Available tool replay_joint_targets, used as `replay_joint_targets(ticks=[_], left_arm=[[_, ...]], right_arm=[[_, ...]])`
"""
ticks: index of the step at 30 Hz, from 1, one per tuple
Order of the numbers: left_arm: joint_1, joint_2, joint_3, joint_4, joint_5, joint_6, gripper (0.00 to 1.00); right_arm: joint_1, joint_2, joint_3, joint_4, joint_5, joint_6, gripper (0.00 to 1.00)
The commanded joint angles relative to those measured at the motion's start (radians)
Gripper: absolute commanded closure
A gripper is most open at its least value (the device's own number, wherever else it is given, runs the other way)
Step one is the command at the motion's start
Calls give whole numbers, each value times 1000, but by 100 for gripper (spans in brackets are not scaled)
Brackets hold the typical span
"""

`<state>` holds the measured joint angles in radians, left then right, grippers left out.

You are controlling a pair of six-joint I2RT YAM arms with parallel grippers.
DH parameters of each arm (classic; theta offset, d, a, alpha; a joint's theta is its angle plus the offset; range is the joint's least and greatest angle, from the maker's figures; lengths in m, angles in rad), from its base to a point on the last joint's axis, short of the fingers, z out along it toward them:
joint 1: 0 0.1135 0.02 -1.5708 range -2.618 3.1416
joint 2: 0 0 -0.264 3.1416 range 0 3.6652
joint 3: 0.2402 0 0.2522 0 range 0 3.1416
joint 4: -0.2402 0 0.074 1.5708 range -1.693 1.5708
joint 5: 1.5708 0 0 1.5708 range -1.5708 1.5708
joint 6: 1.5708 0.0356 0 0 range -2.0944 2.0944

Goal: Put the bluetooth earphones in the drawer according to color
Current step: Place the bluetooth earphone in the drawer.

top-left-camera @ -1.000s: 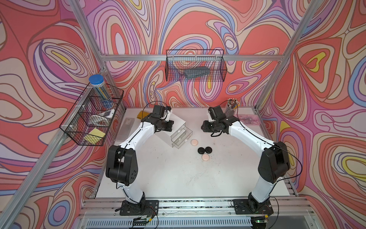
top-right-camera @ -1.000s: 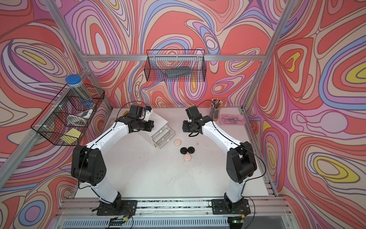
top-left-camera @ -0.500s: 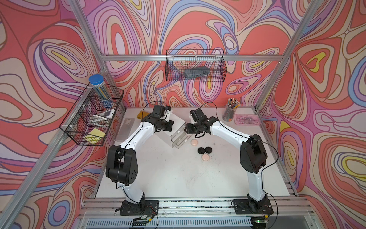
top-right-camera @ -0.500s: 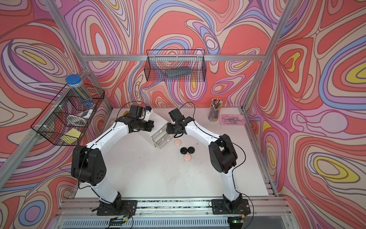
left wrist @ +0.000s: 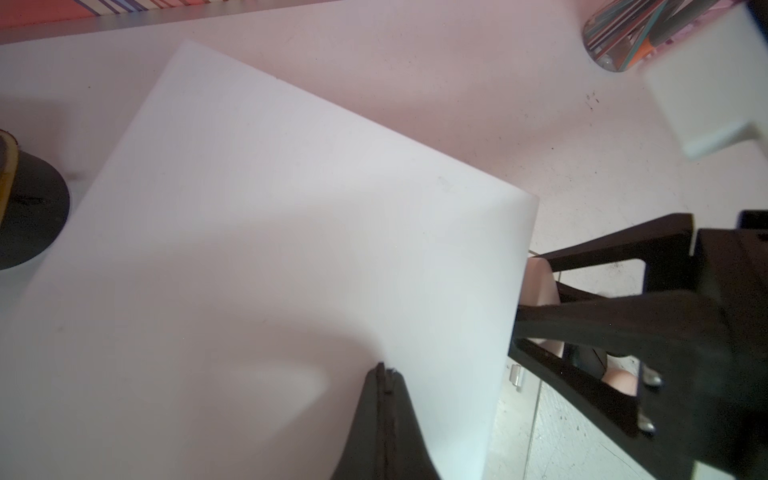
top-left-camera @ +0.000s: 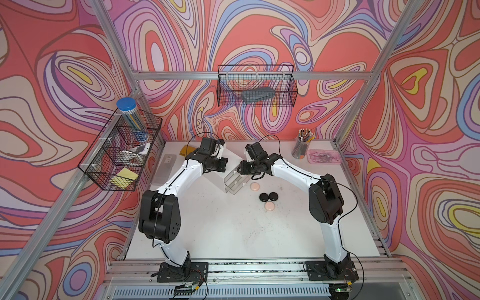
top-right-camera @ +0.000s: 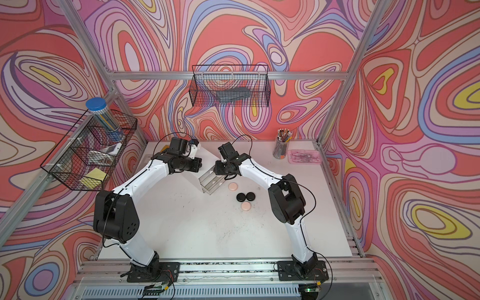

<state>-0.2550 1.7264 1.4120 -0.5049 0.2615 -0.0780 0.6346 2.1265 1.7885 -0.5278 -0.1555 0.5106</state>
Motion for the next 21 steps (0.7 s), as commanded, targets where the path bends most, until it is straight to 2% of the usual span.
replay_joint_targets(ticks=[1,17,21], left_arm=[[-12,46,-25,-150,-10,9,100],[-12,47,-24,-151,-8,8,100],[-11,49,-25,-150,-9,8,100]], right_arm=[[8,19,-17,71,-17,18,73],[10,3,-79,114,-20,34,33],[10,-47,-113,121,10,19,28]])
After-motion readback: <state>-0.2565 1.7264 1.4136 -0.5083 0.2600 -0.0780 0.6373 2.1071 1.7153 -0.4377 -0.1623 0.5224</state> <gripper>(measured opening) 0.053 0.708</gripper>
